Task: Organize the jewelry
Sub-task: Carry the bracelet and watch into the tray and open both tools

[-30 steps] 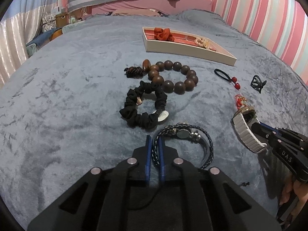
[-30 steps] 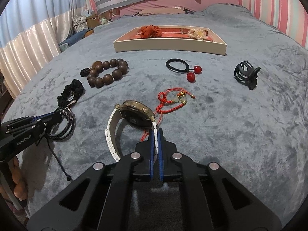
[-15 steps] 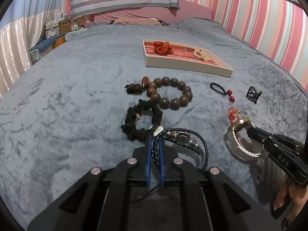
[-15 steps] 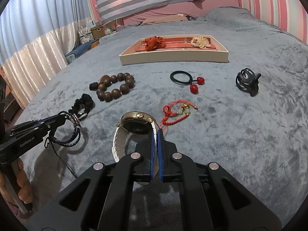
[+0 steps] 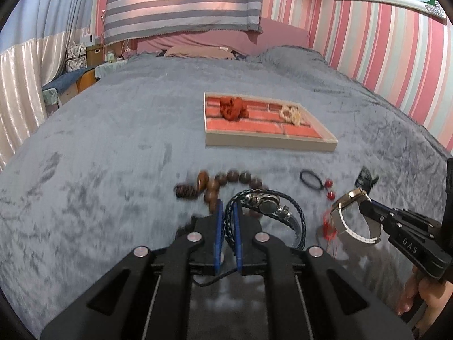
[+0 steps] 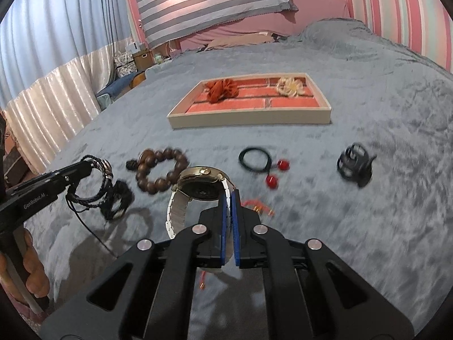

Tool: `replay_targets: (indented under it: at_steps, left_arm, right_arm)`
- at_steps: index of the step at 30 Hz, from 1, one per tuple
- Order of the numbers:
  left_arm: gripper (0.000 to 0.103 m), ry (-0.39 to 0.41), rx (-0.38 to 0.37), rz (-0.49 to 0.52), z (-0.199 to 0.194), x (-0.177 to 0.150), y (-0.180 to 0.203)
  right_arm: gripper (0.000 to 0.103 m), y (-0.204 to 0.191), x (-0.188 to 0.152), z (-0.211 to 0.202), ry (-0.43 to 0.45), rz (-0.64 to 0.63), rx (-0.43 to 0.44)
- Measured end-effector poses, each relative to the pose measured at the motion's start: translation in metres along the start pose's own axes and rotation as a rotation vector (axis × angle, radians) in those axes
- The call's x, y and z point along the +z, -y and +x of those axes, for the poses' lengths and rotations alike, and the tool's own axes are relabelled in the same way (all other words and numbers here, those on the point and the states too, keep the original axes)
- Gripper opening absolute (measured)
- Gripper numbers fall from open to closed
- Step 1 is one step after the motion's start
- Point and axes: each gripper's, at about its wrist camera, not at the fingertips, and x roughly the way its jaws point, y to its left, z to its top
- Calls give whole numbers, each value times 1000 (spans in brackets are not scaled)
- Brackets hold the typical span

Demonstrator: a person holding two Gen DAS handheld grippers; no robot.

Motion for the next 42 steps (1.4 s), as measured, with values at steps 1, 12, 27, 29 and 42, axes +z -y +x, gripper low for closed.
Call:
replay_targets:
  at_steps: [1, 12, 27, 29, 42]
  left_arm:
    - [8, 10, -2, 0, 3, 8, 1]
    - [8, 51, 18, -3, 59, 93, 6]
    - [8, -60, 75, 14, 188, 156, 14]
    - [8, -101, 71, -4, 212, 161, 12]
    - [8, -232, 153, -45, 301, 170, -1]
  right_arm:
    - [5, 3, 5, 1, 4, -2, -3]
    - [5, 35, 84, 39, 44, -15, -80]
    - [5, 96, 166, 145, 1, 23, -188]
    - [5, 102, 173, 160, -17, 30, -197]
    - [5, 128, 186, 225, -109, 33, -243]
